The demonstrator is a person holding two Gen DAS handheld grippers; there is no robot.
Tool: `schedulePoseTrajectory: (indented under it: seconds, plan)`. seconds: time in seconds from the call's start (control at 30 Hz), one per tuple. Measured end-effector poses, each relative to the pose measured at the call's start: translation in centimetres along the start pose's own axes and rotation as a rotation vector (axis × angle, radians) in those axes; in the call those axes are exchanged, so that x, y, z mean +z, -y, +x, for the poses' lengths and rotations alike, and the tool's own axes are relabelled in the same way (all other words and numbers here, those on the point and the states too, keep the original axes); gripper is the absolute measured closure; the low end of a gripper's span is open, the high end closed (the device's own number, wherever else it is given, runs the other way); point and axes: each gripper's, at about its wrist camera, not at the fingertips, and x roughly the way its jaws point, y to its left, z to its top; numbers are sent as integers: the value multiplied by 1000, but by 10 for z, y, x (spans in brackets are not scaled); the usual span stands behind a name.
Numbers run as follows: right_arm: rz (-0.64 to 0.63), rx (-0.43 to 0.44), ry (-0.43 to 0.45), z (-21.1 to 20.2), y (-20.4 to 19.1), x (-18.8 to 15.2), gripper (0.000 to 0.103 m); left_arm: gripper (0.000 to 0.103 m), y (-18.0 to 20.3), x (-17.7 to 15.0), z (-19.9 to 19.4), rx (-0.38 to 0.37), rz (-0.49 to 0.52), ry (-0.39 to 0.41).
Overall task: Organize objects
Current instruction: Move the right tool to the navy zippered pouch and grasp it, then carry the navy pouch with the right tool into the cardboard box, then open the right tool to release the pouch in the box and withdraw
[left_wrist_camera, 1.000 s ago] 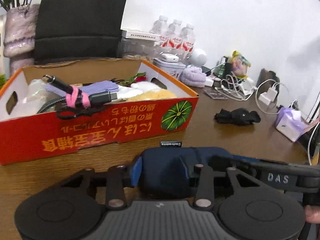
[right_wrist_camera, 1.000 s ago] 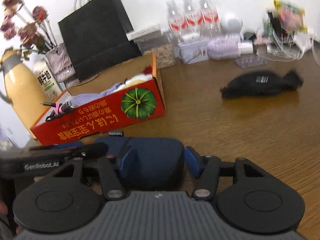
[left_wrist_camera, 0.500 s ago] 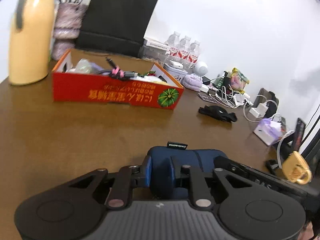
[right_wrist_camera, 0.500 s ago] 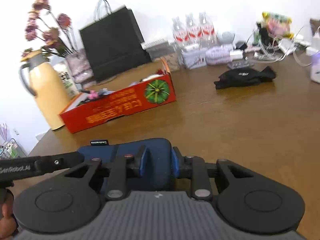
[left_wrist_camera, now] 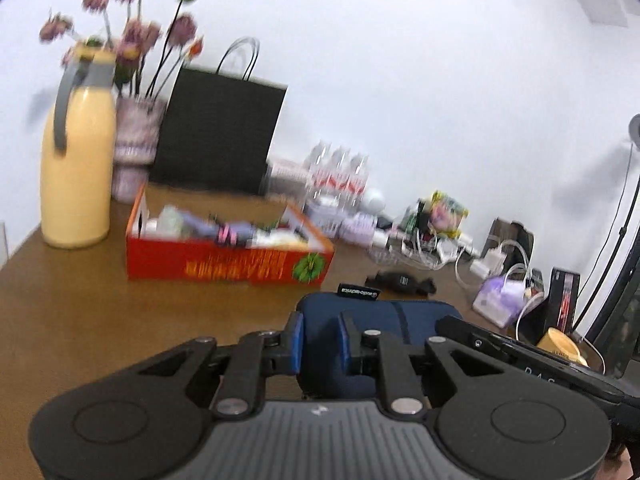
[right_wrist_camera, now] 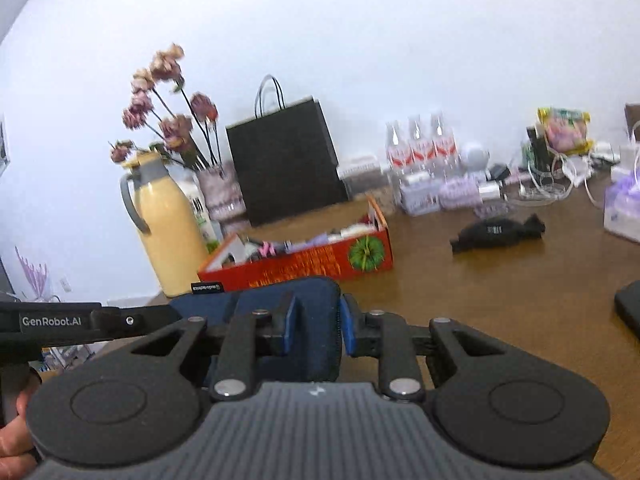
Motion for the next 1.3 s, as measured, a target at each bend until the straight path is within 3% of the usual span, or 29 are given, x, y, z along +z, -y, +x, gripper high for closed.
schedulePoseTrajectory:
  seconds: [0.13,0.27,0.43,0.53,0.63,0.73,0.8,0.87,0.93,1.03,1.1,1.2,1.3]
  plan:
    - [-39,-1,37,16,2,35,80,87,-8,41,15,-44,-28,90]
    - [-15,55,42,59,8,81,80,87,-24,91,51,-31,-50,124]
    - [-81,50,0,153,-6,135,80,87,-59,149,129,25,-79,111]
    - [-120,55,-79,225,-14,148,80,87,-95,165,187,98,-132,45]
    - [-205,18,-191,307,-16,141,79,86,-143,162,253,161,-141,-91]
    - [-219,-6,-400,403,1,113,76,89,-186,142,317,240,-153,-224]
    - [-207,-49,-543,456,14,85,71,87,-201,132,338,290,-146,-277]
    - [-207,-58,-486,461,15,85,53,85,-203,126,341,297,-123,-278]
    - [-226,-57,-500,464,12,86,51,70,-203,125,340,274,-134,-272]
    - [-259,-75,-483,460,8,86,40,68,-200,126,334,273,-128,-278]
    - [-246,-80,-460,449,8,91,39,66,-192,131,318,259,-93,-244]
    - [-228,-60,-375,407,9,96,35,53,-177,135,285,253,-15,-159]
    - [-213,-73,-306,356,9,99,34,52,-154,139,245,278,29,-108]
